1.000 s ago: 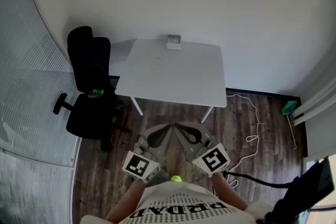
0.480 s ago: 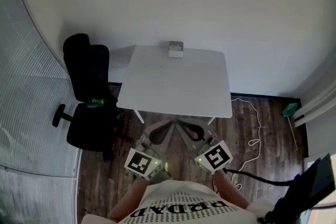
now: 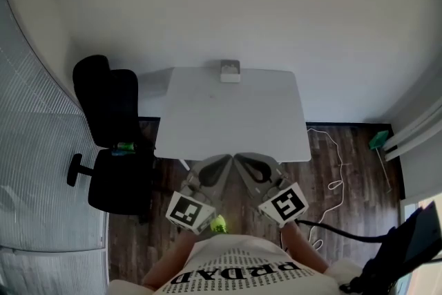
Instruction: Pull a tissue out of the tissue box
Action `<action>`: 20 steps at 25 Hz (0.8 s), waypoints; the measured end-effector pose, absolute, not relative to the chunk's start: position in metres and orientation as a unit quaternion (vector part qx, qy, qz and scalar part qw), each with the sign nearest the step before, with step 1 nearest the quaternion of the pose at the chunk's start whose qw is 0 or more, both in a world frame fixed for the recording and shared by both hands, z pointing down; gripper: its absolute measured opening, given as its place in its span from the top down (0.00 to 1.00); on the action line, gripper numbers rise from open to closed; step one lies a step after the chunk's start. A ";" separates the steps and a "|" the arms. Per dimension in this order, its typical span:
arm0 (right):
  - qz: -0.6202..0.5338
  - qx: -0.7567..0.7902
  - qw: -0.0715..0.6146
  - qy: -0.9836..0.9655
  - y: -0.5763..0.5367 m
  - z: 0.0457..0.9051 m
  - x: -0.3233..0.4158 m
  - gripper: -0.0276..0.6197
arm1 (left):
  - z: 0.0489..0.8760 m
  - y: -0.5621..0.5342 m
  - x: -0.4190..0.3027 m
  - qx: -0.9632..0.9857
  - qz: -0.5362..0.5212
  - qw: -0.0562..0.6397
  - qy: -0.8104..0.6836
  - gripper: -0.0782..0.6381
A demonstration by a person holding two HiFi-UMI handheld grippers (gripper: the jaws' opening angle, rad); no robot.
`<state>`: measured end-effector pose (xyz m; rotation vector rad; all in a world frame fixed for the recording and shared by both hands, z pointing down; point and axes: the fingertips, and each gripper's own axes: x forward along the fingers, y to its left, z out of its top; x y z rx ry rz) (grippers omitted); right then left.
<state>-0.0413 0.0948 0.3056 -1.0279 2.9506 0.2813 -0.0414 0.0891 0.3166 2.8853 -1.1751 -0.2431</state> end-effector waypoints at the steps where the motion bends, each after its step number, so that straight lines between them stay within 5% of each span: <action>1: 0.089 -0.331 0.002 0.940 0.088 0.306 -0.045 0.96 | 0.317 0.083 -0.045 0.924 -0.077 0.010 -0.373 0.90; 20: 0.061 -0.336 -0.009 0.940 0.031 0.323 -0.077 0.96 | 0.331 0.025 -0.077 0.931 -0.059 0.030 -0.360 0.90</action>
